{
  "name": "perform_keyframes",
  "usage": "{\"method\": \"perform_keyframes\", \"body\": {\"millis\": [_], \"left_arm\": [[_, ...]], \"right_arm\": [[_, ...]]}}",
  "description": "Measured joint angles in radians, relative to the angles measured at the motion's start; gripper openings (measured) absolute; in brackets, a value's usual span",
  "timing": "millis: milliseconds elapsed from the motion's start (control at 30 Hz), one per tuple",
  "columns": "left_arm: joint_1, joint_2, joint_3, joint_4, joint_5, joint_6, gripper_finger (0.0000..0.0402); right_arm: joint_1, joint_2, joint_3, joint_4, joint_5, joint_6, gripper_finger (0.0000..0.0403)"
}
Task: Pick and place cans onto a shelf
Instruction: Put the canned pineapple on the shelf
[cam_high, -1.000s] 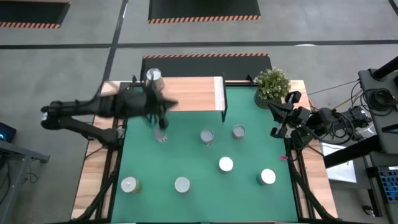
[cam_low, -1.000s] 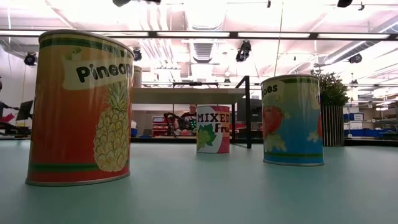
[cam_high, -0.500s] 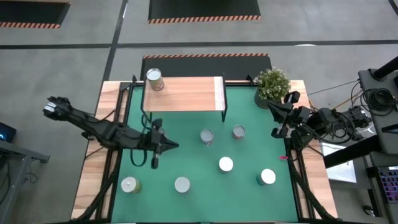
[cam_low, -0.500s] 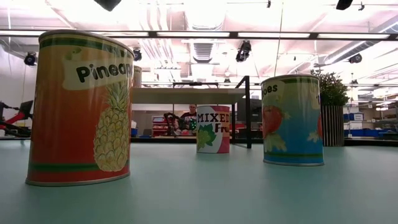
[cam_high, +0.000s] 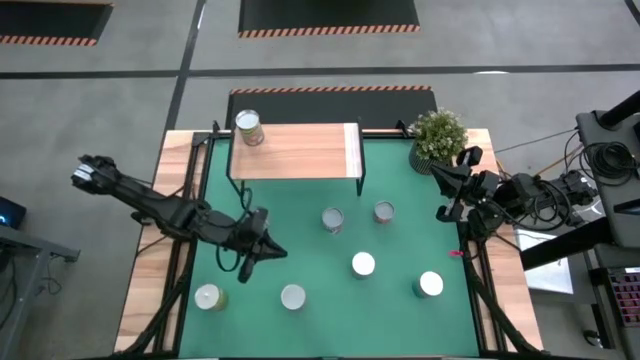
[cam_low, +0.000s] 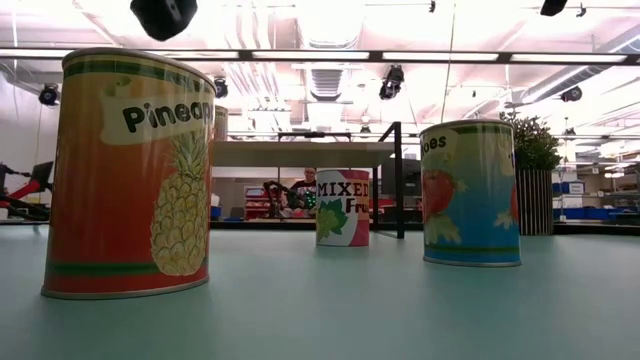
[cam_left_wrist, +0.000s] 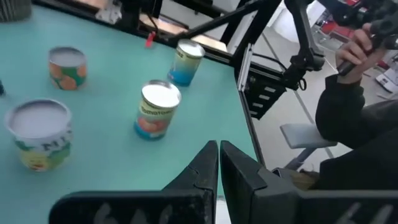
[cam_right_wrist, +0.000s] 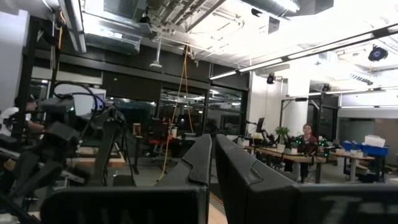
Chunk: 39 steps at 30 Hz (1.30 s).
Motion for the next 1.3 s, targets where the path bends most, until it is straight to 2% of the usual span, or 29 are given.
{"method": "perform_keyframes", "body": {"millis": [133,200,400,600,1000,1133,1300], "left_arm": [[-0.011,0.08,0.001,0.065,0.002,-0.02,0.0],[-0.018,0.129,0.034,0.042,0.005,-0.035,0.0],[-0.057,0.298,0.263,-0.295,0.0,-0.065,0.0],[-0.132,0.478,0.494,-0.634,-0.085,-0.06,0.0],[-0.192,0.692,0.768,-0.832,-0.059,-0.099,0.0004],[-0.192,0.707,0.787,-0.855,-0.042,-0.126,0.0037],[-0.191,0.707,0.784,-0.853,-0.042,-0.169,0.0121]], "right_arm": [[0.0,0.0,0.0,0.0,0.0,0.0,0.0013],[0.0,0.0,0.0,0.0,0.0,0.0,0.0013],[0.0,0.0,0.0,0.0,0.0,0.0,0.0013],[0.0,0.0,0.0,0.004,0.0,-0.001,0.0013],[0.0,0.0,0.0,0.009,0.0,-0.024,0.0013],[0.0,0.0,0.0,0.009,0.0,-0.025,0.0013],[0.0,0.0,0.0,0.008,0.0,-0.026,0.0013]]}}
